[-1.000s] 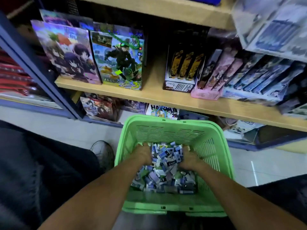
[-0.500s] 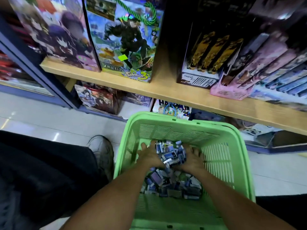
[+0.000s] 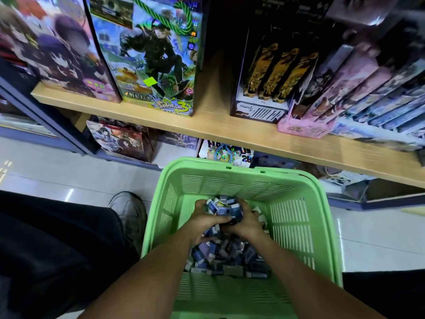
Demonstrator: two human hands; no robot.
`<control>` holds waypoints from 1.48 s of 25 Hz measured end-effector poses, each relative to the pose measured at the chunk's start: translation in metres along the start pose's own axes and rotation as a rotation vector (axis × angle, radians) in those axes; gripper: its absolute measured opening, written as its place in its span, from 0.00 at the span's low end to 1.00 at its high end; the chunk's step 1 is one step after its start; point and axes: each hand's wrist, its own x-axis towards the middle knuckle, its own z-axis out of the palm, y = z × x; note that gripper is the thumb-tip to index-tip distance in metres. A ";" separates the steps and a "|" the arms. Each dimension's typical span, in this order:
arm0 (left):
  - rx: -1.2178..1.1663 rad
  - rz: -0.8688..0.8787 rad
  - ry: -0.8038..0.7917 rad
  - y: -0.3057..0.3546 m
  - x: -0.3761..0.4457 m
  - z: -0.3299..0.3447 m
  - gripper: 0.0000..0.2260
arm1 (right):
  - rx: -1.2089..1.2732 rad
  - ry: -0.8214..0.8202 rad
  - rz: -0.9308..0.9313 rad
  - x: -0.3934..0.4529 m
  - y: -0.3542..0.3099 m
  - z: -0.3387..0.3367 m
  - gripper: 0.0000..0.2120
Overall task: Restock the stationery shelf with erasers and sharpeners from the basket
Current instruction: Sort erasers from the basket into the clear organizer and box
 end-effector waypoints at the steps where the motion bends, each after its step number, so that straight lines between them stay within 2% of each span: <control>1: -0.009 0.009 0.003 -0.001 -0.001 0.001 0.37 | 0.056 -0.009 0.005 -0.003 0.000 0.001 0.49; 5: -0.035 0.115 -0.023 -0.007 0.000 0.006 0.34 | 0.126 -0.005 0.004 -0.010 0.003 0.015 0.45; 9: -0.106 0.160 -0.081 -0.005 -0.004 0.009 0.28 | 0.350 -0.052 -0.063 -0.022 -0.004 0.013 0.43; 11: -0.116 0.184 -0.061 -0.002 -0.006 0.016 0.24 | 0.452 -0.091 -0.076 -0.026 -0.005 0.010 0.41; 13: -0.132 0.187 -0.035 -0.001 -0.006 0.020 0.22 | 0.455 -0.104 -0.093 -0.027 -0.004 0.009 0.39; 18: -0.152 0.189 -0.010 -0.005 -0.001 0.012 0.26 | 0.521 -0.108 -0.118 -0.038 0.001 -0.001 0.35; 22: -0.140 0.188 0.002 -0.004 -0.003 0.008 0.37 | 0.570 -0.122 -0.120 -0.042 0.011 -0.004 0.34; 25: -0.148 0.215 0.005 0.001 -0.012 0.011 0.25 | 0.635 -0.184 -0.115 -0.047 0.009 -0.015 0.31; 27: -0.152 0.223 -0.003 0.005 -0.016 0.014 0.27 | 0.683 -0.212 -0.140 -0.054 0.006 -0.028 0.23; 28: -0.142 0.233 -0.021 0.007 -0.019 0.015 0.28 | 0.684 -0.204 -0.155 -0.058 0.004 -0.035 0.18; 29: -0.123 0.238 -0.041 0.011 -0.024 0.016 0.25 | 0.662 -0.180 -0.164 -0.060 0.002 -0.040 0.15; 31: -0.101 0.227 -0.050 0.016 -0.033 0.014 0.18 | 0.502 -0.105 -0.200 -0.065 0.000 -0.050 0.14; 33: -0.085 0.216 -0.049 0.021 -0.045 0.011 0.16 | 0.296 -0.066 -0.203 -0.071 -0.003 -0.059 0.19; 37: -0.069 0.222 -0.073 0.033 -0.071 0.006 0.15 | 0.170 -0.103 -0.170 -0.088 -0.015 -0.077 0.32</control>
